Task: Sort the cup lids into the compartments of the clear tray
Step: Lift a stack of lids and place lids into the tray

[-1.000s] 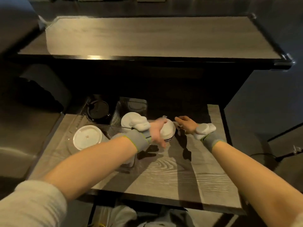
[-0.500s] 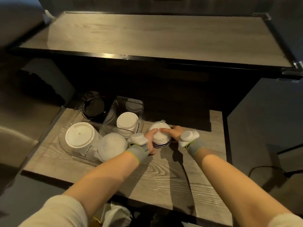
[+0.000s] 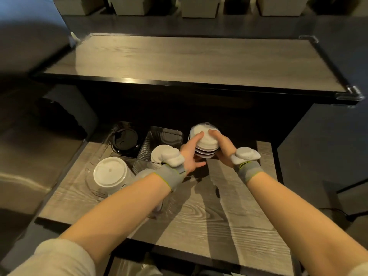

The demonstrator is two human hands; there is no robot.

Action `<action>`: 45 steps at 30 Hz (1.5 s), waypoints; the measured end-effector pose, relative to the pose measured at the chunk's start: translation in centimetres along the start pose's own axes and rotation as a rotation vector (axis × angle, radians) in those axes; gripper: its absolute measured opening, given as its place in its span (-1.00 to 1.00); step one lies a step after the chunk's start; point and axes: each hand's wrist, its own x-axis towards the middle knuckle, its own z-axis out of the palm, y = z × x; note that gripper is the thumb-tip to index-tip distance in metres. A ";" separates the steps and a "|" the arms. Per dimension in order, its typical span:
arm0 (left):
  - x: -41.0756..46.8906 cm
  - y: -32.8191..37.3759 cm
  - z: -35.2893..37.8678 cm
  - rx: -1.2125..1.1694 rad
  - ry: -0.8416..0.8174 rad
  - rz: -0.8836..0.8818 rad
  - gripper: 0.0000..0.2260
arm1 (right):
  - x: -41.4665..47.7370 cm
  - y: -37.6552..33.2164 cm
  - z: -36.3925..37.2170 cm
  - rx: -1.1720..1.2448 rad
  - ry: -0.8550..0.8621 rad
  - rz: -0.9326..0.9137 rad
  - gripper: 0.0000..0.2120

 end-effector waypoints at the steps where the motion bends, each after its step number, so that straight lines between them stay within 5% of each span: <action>1: -0.4 0.8 -0.4 -0.024 -0.044 0.018 -0.44 | -0.3 -0.6 0.8 0.045 -0.024 -0.016 -0.54; 9: -1.5 6.4 -7.2 -0.157 -0.212 -0.007 -0.56 | -1.9 -3.1 7.8 -0.067 -0.128 -0.173 -0.54; 14: -1.2 8.6 -11.8 -0.145 -0.214 0.020 -0.57 | -2.1 -3.4 11.3 -0.521 -0.127 -0.432 -0.47; 17: -1.2 9.8 -14.3 -0.127 -0.256 0.021 -0.60 | -1.7 -3.5 13.4 -0.846 -0.081 -0.513 -0.28; 21: -0.9 11.1 -17.1 -0.142 -0.291 -0.006 -0.53 | -1.4 -3.1 16.2 -0.967 -0.041 -0.588 -0.20; 35: -0.6 12.9 -21.6 -0.234 -0.305 -0.047 -0.68 | -1.7 -2.8 18.7 -0.655 -0.123 -0.388 -0.44; 45: -0.6 13.4 -22.6 -0.232 -0.199 0.025 -0.64 | -5.6 -0.2 15.3 -1.354 -0.378 -0.333 -0.23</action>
